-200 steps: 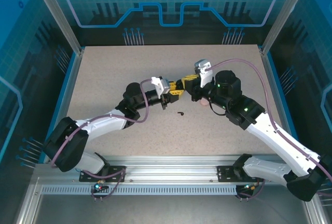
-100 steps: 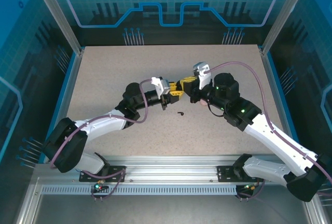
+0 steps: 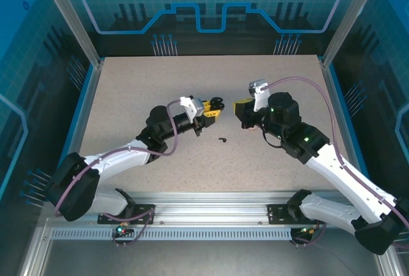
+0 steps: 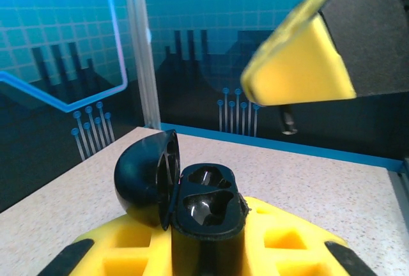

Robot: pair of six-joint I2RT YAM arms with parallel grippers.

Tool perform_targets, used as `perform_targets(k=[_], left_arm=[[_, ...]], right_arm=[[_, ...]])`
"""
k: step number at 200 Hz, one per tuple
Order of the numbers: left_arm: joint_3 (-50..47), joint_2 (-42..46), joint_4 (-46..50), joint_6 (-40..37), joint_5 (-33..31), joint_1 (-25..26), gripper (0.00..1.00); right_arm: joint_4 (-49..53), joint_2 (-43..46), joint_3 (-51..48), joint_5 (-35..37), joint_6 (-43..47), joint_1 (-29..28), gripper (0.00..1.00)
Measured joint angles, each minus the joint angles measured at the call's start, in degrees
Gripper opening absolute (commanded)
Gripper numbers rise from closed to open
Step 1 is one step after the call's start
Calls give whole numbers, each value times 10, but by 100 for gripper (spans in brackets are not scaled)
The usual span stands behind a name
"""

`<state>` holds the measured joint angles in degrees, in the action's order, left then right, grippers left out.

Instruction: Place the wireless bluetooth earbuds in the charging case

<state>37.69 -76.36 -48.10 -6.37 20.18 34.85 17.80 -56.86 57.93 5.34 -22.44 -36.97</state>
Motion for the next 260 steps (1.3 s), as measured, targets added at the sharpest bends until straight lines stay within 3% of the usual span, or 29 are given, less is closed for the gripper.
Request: perform_targets(k=[32,80,163,260], left_arm=[[-14,28,16,2,-31,-5,0],[-15,71,36,4,-58,-6,0],[-15,87,50,4,-69,-6,0],[-15,87,50,4,-70,-6,0]], right_arm=[[20,-18,-74,-1,-47,-1,10],[40,-161,-153,-2,-83,-33,9],[70,-310,-124,11,-97,-75,15],[147,-375,-50,21,-116,-81,30]])
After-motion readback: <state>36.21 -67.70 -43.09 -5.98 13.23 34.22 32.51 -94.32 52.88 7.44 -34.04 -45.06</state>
